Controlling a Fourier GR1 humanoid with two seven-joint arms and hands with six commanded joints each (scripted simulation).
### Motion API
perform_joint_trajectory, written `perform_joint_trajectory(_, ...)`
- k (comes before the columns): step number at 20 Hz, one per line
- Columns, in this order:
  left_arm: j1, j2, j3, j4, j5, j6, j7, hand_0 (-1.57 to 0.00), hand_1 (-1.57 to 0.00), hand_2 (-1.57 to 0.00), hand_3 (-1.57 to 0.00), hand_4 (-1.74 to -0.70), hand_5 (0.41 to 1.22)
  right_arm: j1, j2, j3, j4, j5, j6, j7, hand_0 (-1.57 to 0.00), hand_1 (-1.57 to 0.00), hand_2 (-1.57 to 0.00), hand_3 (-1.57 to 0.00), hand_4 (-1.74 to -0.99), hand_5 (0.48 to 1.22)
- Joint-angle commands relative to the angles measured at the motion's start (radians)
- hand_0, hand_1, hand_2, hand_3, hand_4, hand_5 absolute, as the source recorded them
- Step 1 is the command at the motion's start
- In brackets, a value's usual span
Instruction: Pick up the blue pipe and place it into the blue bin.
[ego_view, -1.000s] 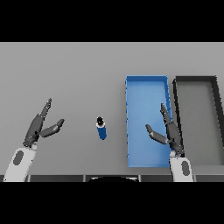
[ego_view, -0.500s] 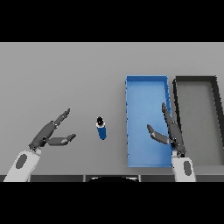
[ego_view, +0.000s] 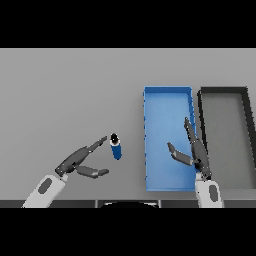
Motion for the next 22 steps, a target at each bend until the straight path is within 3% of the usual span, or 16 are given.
perform_joint_trajectory(1, -0.010, -0.020, -0.008, 0.014, -0.006, 0.003, 0.001, 0.00, 0.00, 0.00, 0.00, -1.12, 0.446, 0.000, 0.004, 0.000, 0.005, -0.002, 0.000, 0.011, 0.00, 0.00, 0.00, 0.00, -1.270, 0.617)
perform_joint_trajectory(7, -0.100, -0.154, -0.044, 0.134, -0.020, 0.003, 0.052, 0.00, 0.00, 0.00, 0.00, -1.12, 0.450, 0.014, -0.005, -0.009, -0.005, -0.004, 0.000, 0.013, 0.00, 0.00, 0.00, 0.00, -1.273, 0.607)
perform_joint_trajectory(14, -0.177, -0.258, -0.054, 0.273, -0.058, 0.007, -0.050, 0.00, 0.00, 0.00, 0.00, -1.09, 0.477, 0.032, -0.010, -0.016, -0.006, -0.012, 0.007, -0.011, 0.00, 0.00, 0.00, 0.00, -1.264, 0.598)
perform_joint_trajectory(16, -0.187, -0.289, -0.039, 0.308, -0.034, 0.005, -0.061, 0.00, -0.03, -0.11, -0.10, -1.14, 0.550, 0.029, 0.003, -0.008, 0.004, 0.001, -0.003, -0.007, 0.00, 0.00, 0.00, 0.00, -1.266, 0.601)
perform_joint_trajectory(17, -0.186, -0.312, -0.034, 0.311, -0.017, 0.011, -0.059, -0.02, -0.16, -0.29, -0.26, -1.21, 0.607, 0.026, 0.003, -0.008, 0.001, -0.001, -0.001, -0.006, 0.00, 0.00, 0.00, 0.00, -1.261, 0.600)
perform_joint_trajectory(19, -0.182, -0.344, -0.017, 0.320, 0.021, 0.015, -0.051, -0.44, -0.59, -0.70, -0.72, -1.35, 0.828, 0.017, -0.003, -0.013, 0.002, -0.002, -0.002, 0.001, 0.00, 0.00, 0.00, 0.00, -1.259, 0.602)
perform_joint_trajectory(22, -0.171, -0.373, -0.019, 0.329, 0.010, 0.036, -0.107, -0.99, -1.07, -1.12, -1.10, -1.53, 1.020, 0.008, 0.002, -0.014, 0.018, -0.003, -0.003, 0.003, 0.00, 0.00, 0.00, 0.00, -1.262, 0.611)
